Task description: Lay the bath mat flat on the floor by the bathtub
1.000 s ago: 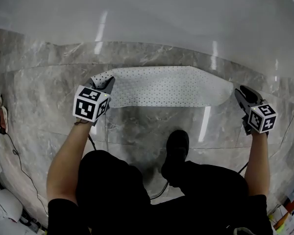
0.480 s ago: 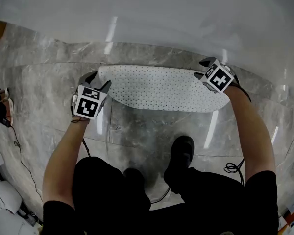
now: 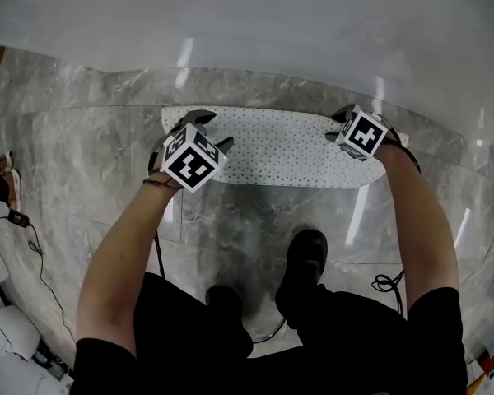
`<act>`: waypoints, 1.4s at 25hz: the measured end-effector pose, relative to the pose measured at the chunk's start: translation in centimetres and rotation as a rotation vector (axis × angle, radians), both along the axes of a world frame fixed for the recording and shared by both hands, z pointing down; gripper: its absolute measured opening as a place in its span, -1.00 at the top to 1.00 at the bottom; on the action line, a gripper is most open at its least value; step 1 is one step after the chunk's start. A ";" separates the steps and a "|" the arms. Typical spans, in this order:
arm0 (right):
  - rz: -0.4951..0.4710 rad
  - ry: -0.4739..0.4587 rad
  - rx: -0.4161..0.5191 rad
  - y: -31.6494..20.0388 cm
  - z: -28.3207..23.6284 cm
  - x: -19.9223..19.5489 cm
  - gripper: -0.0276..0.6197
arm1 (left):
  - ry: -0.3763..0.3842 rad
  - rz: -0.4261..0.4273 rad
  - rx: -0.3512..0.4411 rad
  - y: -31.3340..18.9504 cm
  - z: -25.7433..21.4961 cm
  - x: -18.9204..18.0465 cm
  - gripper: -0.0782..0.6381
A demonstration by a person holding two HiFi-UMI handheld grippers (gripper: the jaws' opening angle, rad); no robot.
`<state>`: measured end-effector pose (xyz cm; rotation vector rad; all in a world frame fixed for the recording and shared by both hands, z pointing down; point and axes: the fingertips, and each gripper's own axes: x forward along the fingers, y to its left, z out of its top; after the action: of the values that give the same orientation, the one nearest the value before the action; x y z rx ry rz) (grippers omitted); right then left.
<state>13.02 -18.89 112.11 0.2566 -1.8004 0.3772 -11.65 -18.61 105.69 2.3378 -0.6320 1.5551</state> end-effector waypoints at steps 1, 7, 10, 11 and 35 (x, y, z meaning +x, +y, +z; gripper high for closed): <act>-0.007 0.001 0.021 0.4 -0.4 -0.1 0.37 | 0.012 0.014 -0.011 -0.1 0.5 1.2 0.07; -0.092 -0.020 0.179 3.1 -3.7 -0.7 0.62 | 0.015 0.123 0.002 -0.4 2.6 6.6 0.04; -0.147 -0.012 0.229 5.6 -4.6 -1.1 0.65 | 0.005 0.198 0.040 -0.1 2.6 8.6 -0.01; -0.159 -0.012 0.238 6.6 -4.8 -1.2 0.65 | -0.001 0.231 0.056 0.1 2.4 9.3 -0.01; 0.086 -0.192 -0.135 8.7 -3.5 -2.4 0.08 | -0.035 0.497 -0.275 14.1 5.1 9.9 0.42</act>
<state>10.60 -10.15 108.60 0.2093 -1.9463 0.5991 -1.71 -4.48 110.82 2.3623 0.1741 1.7426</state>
